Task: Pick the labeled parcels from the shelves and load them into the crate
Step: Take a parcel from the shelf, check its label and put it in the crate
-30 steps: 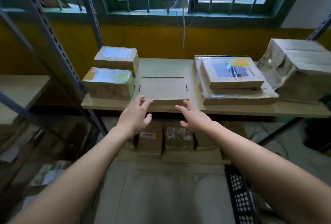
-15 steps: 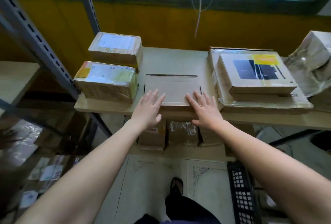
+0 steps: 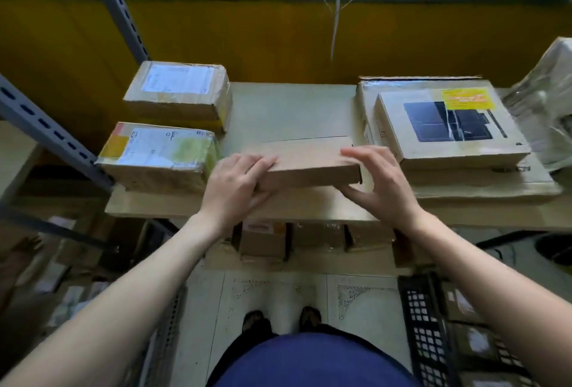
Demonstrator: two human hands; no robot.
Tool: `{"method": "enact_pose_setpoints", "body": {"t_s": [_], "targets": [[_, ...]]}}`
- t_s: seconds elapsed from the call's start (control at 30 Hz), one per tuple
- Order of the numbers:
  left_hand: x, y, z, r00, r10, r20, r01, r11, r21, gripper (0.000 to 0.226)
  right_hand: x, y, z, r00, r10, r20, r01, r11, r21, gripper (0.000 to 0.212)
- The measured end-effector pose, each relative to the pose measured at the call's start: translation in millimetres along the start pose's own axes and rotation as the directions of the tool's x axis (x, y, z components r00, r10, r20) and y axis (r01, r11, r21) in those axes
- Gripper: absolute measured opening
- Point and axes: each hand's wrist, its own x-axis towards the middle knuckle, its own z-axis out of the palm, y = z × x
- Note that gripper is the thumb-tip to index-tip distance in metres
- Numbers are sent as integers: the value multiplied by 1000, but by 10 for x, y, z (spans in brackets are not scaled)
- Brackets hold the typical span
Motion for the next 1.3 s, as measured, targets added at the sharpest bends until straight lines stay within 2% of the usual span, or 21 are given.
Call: {"method": "enact_pose_setpoints", "body": {"t_s": [0.1,0.17,0.2,0.23,0.27,0.3,0.33,0.4,0.43,0.53,0.67,0.73,0.87,0.97,1.03,1.1,1.17,1.23,1.3], "targets": [[313,-68,-169,995,35,-94,-45,994,-102,55,450,-31,-124,977,184,-108,-163,970,181,56],[491,-82,-191,990,-105,-97,72,952,-299,53,747,7,-103,935,331,-130,-307,936,174,60],[564,-64,-180,973,-223,-50,173,860,-479,51,860,29,-67,908,405,-104,-388,909,154,63],[634,-29,-162,945,-325,44,268,690,-672,49,943,30,-18,876,479,-52,-461,865,199,65],[686,13,-130,911,-389,137,330,489,-807,46,1000,11,37,845,535,25,-514,797,315,66],[719,53,-87,879,-431,205,366,332,-869,44,1028,-14,100,828,554,92,-531,718,450,65],[728,81,-39,850,-457,260,397,232,-888,42,1038,-34,160,827,549,122,-516,654,553,63],[662,117,41,809,-467,357,463,132,-876,42,1056,-53,231,830,551,92,-476,611,633,61],[602,119,66,797,-456,396,497,124,-859,44,1076,-48,240,832,551,66,-459,614,642,61],[426,65,113,779,-417,468,578,189,-794,50,1143,2,216,837,548,-11,-434,676,595,62],[331,-3,123,800,-401,446,559,225,-798,42,1194,22,165,823,567,-42,-446,690,570,66],[357,-29,95,804,-390,448,551,209,-808,33,1200,16,170,793,608,-31,-483,659,577,68],[421,-72,26,799,-379,466,529,73,-846,21,1168,-21,109,728,684,-43,-521,593,613,75],[418,-80,-8,830,-321,457,509,98,-855,21,1074,-17,-107,672,727,-137,-482,571,665,70],[382,-30,-5,856,-226,466,495,93,-864,23,932,-5,-235,639,741,-205,-472,589,656,61],[338,96,12,878,-87,471,478,98,-873,30,732,15,-314,571,773,-274,-482,587,651,57],[289,296,72,878,57,475,467,110,-877,39,452,15,-359,476,826,-301,-499,536,681,58],[231,565,184,862,167,478,469,90,-878,38,50,-10,-358,392,865,-313,-488,484,726,61],[203,892,326,823,251,509,497,113,-860,40,-468,-29,-335,266,914,-305,-475,400,784,64]]}}
